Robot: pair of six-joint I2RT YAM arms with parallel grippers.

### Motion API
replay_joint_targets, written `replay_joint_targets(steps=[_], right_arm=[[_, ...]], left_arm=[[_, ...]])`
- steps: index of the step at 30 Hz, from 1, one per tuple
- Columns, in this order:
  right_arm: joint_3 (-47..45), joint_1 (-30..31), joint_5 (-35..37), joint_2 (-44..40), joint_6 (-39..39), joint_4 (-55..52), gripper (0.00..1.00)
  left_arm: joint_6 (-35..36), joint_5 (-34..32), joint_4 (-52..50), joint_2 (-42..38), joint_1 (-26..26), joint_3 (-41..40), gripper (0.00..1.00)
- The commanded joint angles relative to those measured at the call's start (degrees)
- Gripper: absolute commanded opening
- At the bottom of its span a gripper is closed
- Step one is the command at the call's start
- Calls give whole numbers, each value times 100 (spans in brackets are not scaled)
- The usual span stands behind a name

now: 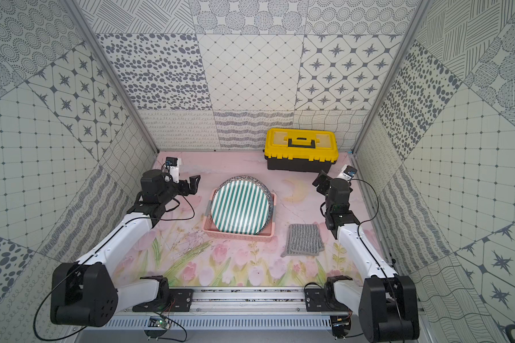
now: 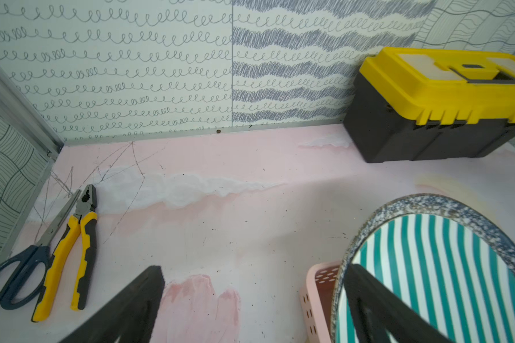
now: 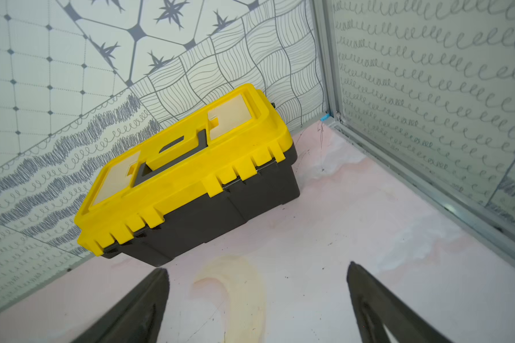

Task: Wipe the wet plate dry
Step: Pick up the plate from the bin.

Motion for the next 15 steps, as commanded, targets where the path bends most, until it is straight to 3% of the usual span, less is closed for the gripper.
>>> replay_joint_targets(steps=[1, 6, 11, 15], right_arm=[[468, 327, -1346, 135, 684, -1350, 97], [1259, 1550, -1432, 566, 31, -2222, 97], [1526, 2322, -2158, 1092, -480, -2387, 95], [1730, 2912, -2020, 1511, -985, -2586, 94]], left_arm=[[751, 1228, -4094, -157, 13, 599, 100], [890, 1774, -4328, 43, -35, 261, 100], [919, 2031, -4453, 433, -183, 254, 100], [959, 2123, -4443, 569, -263, 134, 100]])
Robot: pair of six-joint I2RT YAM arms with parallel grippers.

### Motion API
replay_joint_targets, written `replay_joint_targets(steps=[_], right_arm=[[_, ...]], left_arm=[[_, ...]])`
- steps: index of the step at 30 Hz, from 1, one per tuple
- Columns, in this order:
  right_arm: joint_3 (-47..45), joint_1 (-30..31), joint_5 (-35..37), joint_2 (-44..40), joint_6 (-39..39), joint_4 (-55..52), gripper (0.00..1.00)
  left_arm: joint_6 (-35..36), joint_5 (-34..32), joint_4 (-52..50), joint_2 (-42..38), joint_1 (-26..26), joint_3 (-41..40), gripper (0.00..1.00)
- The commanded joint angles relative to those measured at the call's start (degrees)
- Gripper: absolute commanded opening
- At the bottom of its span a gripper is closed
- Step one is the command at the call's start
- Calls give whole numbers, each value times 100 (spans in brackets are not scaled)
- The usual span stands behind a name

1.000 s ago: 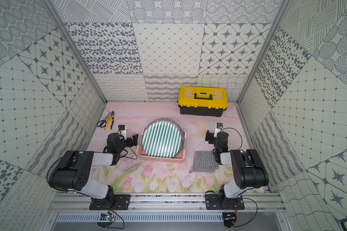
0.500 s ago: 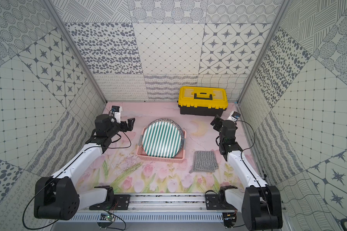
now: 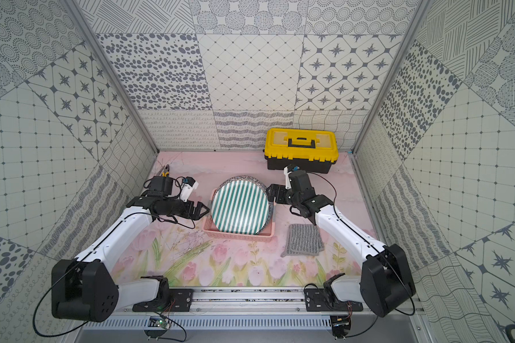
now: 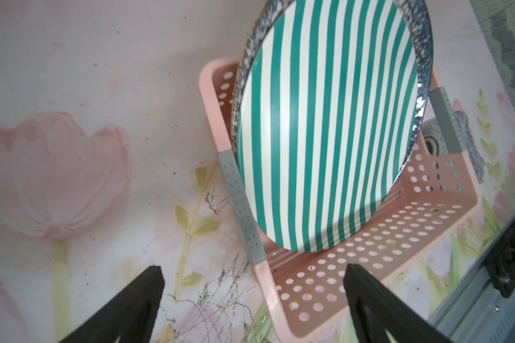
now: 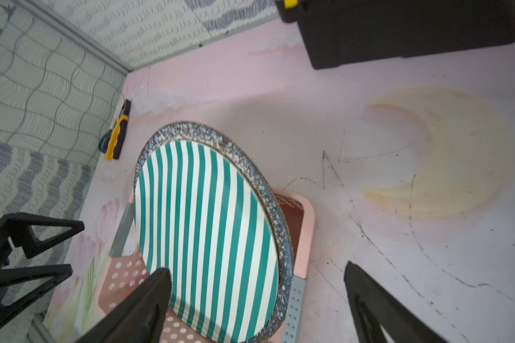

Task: Wipe the wet plate dry
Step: Pick up the plate from the bin.

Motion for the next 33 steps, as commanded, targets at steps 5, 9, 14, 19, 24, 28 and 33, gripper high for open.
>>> replay_joint_targets(steps=[5, 9, 14, 19, 24, 28, 33], right_arm=[[572, 568, -95, 738, -872, -521, 89], [757, 673, 65, 985, -1003, -599, 86], [868, 679, 580, 1231, -1018, -676, 86], [1093, 698, 714, 1628, -1021, -684, 86], [1257, 726, 970, 1924, -998, -685, 86], [1281, 740, 999, 2130, -930, -666, 86], [1130, 856, 709, 2266, -850, -380, 87]], left_arm=[[219, 777, -797, 231, -111, -161, 100], [150, 868, -767, 321, -148, -156, 100], [50, 811, -668, 315, -171, -170, 100], [29, 850, -608, 296, -192, -222, 100], [20, 893, -567, 329, -195, -266, 100], [11, 928, -576, 350, -197, -281, 100], [-12, 965, -545, 343, -198, -292, 100]])
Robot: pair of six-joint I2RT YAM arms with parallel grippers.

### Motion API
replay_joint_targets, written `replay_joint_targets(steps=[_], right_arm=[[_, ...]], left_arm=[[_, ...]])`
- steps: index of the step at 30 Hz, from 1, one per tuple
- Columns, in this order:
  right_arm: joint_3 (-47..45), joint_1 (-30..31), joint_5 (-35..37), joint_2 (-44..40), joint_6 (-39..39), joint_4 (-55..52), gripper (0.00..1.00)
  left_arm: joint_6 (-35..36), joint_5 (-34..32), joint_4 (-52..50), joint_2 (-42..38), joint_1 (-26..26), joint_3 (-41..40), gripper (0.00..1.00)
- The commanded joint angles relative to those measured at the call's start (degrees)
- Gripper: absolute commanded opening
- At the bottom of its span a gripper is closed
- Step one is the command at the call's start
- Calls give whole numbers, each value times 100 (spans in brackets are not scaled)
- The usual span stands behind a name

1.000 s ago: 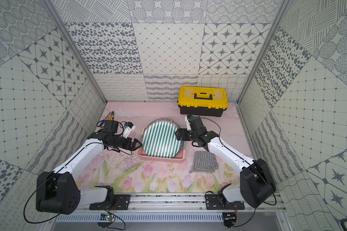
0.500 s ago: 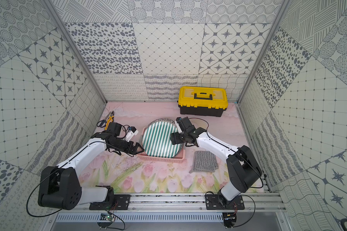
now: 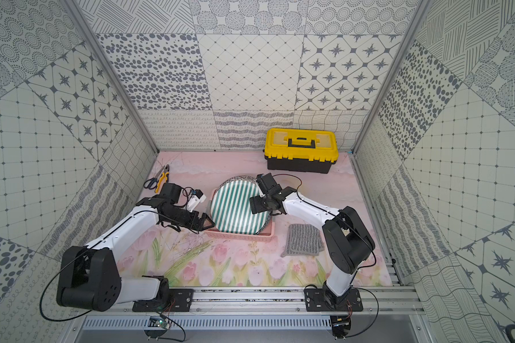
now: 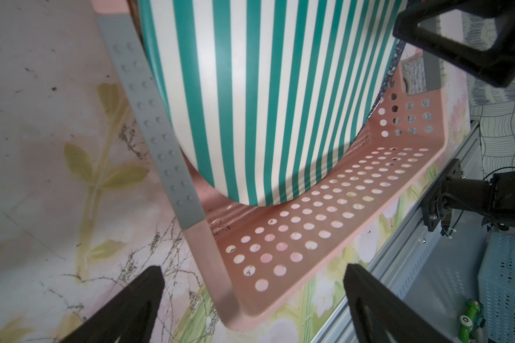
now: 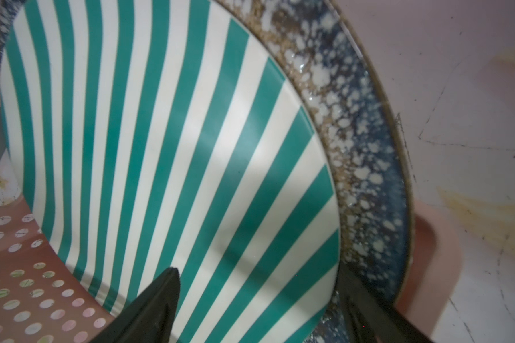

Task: Wipe the wet plate dry
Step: Pick up the plate from the bin.

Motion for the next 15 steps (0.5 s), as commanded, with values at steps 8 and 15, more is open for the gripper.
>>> replay_joint_targets(steps=[8, 15], right_arm=[[-313, 60, -410, 290, 310, 661, 84], [-543, 59, -755, 165, 315, 959, 75]], left_arm=[[-111, 238, 39, -33, -50, -16, 100], [-204, 195, 183, -11, -54, -79, 98]])
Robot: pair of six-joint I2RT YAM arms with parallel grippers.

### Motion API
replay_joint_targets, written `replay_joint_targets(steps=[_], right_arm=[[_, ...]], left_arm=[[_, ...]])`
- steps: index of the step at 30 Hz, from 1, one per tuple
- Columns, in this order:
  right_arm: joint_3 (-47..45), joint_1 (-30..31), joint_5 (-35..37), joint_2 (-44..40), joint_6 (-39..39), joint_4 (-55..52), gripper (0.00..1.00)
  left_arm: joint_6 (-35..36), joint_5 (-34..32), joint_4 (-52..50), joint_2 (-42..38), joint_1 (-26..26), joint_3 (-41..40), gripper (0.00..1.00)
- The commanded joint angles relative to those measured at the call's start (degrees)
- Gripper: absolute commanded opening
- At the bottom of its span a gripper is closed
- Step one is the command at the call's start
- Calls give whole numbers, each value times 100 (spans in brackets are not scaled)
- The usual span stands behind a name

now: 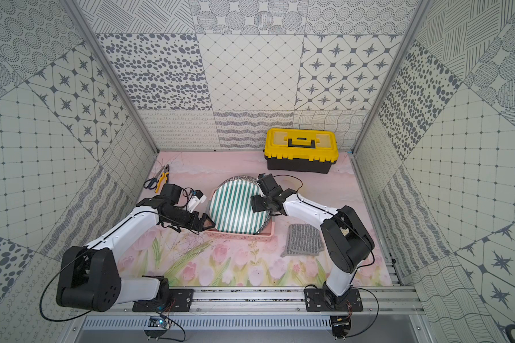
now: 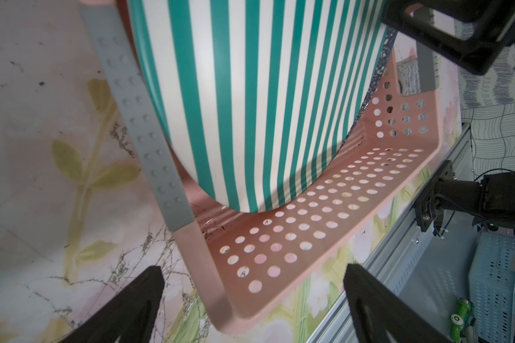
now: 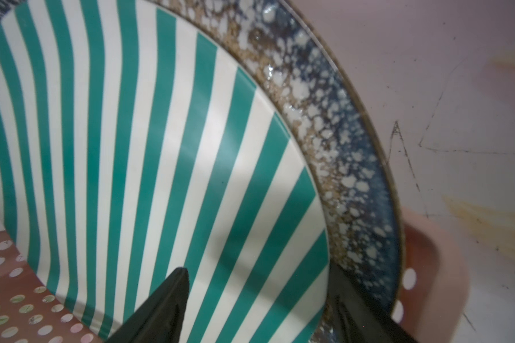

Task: Wipe the wet plate dry
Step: Pick up the plate from the bin.

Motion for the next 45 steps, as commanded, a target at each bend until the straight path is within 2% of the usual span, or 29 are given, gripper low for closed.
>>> replay_joint_targets(steps=[1, 5, 16, 22, 31, 37, 41, 45], right_arm=[[-294, 96, -696, 107, 39, 386, 74], [-432, 64, -894, 65, -20, 545, 72], [-534, -10, -917, 71, 32, 666, 72], [-504, -5, -918, 105, 21, 670, 72], [-454, -8, -979, 159, 38, 684, 69], [-441, -10, -1024, 198, 32, 693, 68], [-427, -9, -1065, 219, 41, 709, 66], [-401, -4, -1106, 255, 52, 734, 65]], left_arm=[[-117, 114, 133, 25, -37, -16, 97], [-183, 58, 215, 152, -65, 55, 92], [-119, -480, 413, -24, -91, 421, 92], [-141, -776, 650, -59, -90, 733, 83], [-2, -513, 795, 557, -89, 1325, 70], [20, -197, 961, 894, -103, 1515, 54], [55, -111, 954, 1172, -144, 1681, 52], [71, -51, 957, 1356, -171, 1778, 40]])
